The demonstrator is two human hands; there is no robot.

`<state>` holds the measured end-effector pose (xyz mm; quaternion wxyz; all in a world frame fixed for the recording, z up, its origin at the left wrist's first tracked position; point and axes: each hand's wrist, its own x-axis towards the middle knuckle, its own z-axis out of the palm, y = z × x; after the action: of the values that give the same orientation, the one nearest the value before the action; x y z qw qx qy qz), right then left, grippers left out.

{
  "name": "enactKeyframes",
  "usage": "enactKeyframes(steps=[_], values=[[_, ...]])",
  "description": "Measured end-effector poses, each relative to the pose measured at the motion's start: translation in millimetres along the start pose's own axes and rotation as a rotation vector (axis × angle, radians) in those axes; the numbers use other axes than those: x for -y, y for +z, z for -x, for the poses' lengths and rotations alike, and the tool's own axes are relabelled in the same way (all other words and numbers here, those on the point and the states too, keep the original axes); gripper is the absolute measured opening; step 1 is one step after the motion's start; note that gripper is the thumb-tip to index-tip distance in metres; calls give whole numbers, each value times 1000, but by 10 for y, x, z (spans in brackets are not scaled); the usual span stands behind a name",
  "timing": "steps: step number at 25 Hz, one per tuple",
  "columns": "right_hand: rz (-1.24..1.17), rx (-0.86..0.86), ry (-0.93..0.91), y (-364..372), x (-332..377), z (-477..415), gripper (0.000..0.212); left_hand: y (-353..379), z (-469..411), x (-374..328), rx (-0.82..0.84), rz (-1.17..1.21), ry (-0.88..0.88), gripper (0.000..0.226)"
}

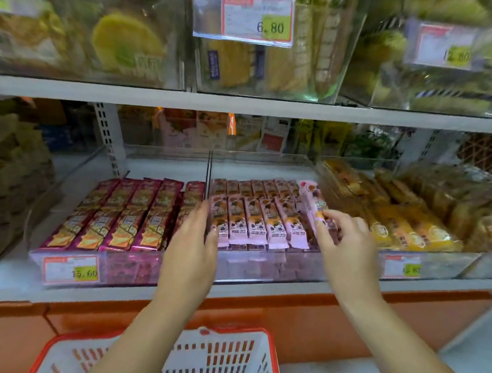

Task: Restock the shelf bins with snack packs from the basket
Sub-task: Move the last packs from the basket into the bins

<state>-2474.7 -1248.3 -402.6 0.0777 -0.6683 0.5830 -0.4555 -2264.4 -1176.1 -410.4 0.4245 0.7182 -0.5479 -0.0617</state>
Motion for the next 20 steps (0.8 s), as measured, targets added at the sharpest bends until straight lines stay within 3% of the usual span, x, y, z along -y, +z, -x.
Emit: enactKeyframes(steps=[6,11,12,14,17,20], values=[[98,97,-48,226,-73,70,30,-66,-20,71,0,3,70,52],[-207,-73,-257,111,66,621,30,-253,704,548,-136,84,65,44],[-236,6,-301,171,104,875,31,-229,932,783,-129,82,-35,41],[-234,323,-276,420,46,1441,30,-113,1339,1321,20,56,-368,40],[-134,890,57,900,-149,2268,26,103,1912,2211,463,-134,-836,47],[37,1202,327,1248,-367,2809,25,293,2248,2610,734,-164,-1007,57]])
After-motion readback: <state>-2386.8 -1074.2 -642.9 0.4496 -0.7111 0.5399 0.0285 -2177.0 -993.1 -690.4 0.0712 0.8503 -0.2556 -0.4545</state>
